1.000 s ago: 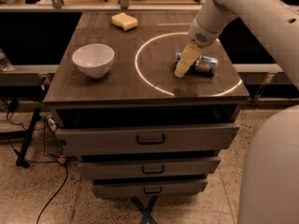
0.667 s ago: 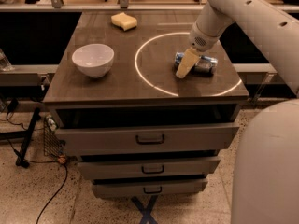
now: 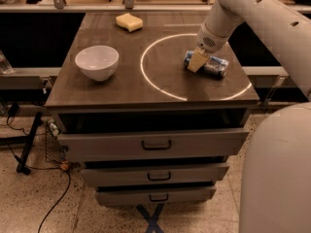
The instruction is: Place redbull can into white bowl
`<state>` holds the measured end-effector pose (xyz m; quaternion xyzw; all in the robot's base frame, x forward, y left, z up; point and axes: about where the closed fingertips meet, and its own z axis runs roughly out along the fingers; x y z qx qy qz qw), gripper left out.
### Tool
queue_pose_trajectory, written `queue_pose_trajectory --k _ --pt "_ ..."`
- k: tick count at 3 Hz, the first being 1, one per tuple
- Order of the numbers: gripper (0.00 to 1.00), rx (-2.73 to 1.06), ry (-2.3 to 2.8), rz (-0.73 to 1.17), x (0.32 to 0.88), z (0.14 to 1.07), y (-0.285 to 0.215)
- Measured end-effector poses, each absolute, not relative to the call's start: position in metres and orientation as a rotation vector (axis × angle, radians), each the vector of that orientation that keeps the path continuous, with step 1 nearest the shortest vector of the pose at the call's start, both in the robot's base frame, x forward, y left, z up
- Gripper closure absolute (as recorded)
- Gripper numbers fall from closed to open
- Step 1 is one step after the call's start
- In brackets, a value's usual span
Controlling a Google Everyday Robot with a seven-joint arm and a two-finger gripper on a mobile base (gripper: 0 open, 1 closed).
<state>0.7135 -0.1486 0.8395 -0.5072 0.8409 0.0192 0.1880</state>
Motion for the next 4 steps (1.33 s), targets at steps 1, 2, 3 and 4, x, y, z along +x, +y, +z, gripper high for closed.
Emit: queue_pose_trajectory --k 1,2,3,4 --pt "1.00 -1.427 2.366 0.054 0.713 0.840 -0.149" --pt "1.00 -1.418 2.214 0.123 0.699 0.901 -0.134" --pt "1.00 -1.368 1.943 0.282 0.679 1.001 -0.115" --pt "1.00 -1.370 1.946 0.280 0.680 0.999 -0.115"
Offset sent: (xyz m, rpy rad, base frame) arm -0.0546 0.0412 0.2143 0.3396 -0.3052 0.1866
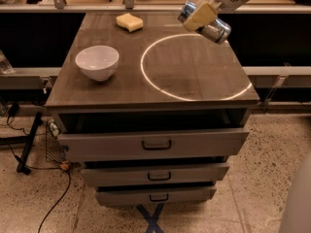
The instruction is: Place redbull can into white bowl
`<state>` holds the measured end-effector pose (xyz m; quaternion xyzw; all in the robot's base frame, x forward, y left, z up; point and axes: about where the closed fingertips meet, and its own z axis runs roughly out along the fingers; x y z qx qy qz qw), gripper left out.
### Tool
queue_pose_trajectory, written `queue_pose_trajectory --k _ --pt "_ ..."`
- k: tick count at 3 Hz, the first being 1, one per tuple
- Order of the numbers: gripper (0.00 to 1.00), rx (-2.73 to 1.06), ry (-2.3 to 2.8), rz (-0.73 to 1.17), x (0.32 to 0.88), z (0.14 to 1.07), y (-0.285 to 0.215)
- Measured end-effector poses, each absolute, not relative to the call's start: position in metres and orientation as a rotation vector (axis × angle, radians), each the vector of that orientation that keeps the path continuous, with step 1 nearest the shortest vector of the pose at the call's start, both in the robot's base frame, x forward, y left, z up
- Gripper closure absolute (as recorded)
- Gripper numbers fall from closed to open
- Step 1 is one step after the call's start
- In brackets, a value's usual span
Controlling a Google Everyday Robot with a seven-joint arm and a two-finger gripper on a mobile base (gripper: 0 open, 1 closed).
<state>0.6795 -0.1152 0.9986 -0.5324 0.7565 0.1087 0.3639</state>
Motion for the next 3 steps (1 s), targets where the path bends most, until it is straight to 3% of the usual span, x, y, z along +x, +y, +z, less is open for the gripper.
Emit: queue_pose_trajectory --k 3 --pt "1.00 -1.302 1.428 0.591 0.688 1.115 0.077"
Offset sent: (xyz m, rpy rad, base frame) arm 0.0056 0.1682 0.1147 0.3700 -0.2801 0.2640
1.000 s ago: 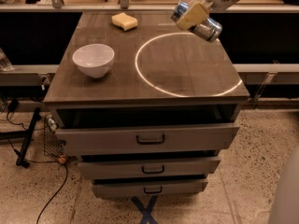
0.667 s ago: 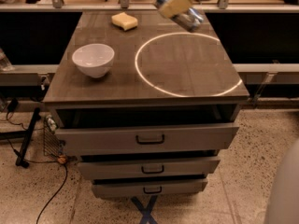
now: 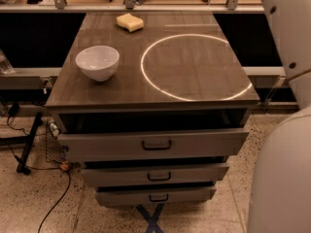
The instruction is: Place redbull can into white bowl
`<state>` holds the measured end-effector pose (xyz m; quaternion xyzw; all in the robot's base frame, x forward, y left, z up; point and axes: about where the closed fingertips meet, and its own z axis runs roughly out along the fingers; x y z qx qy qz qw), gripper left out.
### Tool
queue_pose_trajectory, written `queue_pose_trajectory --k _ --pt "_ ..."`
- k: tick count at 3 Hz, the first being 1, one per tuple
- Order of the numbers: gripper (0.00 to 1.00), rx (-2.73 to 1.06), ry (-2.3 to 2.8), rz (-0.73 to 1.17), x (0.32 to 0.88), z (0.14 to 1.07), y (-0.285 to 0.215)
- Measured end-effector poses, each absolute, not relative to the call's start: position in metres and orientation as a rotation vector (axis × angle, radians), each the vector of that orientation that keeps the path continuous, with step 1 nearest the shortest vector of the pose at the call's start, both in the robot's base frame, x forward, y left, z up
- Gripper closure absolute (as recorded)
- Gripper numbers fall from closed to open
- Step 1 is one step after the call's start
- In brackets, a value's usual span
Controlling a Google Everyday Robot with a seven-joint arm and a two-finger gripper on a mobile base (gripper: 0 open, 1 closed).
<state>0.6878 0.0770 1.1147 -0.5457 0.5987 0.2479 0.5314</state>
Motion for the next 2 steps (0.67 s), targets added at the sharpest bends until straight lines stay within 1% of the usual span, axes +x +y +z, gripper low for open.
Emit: queue_pose_trajectory --k 1,2 --pt "1.00 -1.293 1.442 0.602 0.686 1.109 0.072" --pt "1.00 -1.237 1.426 0.684 0.681 1.092 0.092"
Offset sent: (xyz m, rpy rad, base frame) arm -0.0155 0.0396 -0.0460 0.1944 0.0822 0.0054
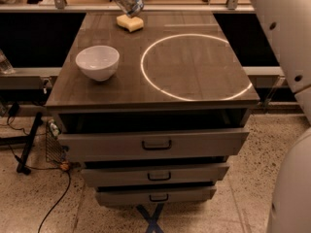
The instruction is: Place redbull can into white bowl
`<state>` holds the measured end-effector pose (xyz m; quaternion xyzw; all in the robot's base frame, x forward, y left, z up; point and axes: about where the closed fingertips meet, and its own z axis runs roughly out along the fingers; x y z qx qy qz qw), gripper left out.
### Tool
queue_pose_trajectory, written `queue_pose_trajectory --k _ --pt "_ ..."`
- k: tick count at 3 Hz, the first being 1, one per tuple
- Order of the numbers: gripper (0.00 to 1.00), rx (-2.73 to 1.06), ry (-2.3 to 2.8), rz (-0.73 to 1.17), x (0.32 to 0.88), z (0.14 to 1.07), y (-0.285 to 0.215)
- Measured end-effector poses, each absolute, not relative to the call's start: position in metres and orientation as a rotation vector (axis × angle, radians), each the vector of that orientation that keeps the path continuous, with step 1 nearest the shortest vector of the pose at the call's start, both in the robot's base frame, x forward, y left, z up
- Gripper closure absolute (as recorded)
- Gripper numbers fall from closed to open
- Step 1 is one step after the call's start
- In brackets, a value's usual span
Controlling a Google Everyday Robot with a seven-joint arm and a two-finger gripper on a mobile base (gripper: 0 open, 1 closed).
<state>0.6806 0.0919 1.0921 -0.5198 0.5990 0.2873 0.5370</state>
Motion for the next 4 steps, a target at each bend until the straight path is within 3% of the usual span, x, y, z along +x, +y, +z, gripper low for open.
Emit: queue_pose_trajectory --k 2,3,4 --pt "1.00 -1.101 1.346 0.916 0.680 1.044 0.186" --pt "1.00 -1.089 1.327 0.950 0.688 1.031 0.212" --pt "1.00 -1.072 1.377 0.926 0.699 1.011 0.202"
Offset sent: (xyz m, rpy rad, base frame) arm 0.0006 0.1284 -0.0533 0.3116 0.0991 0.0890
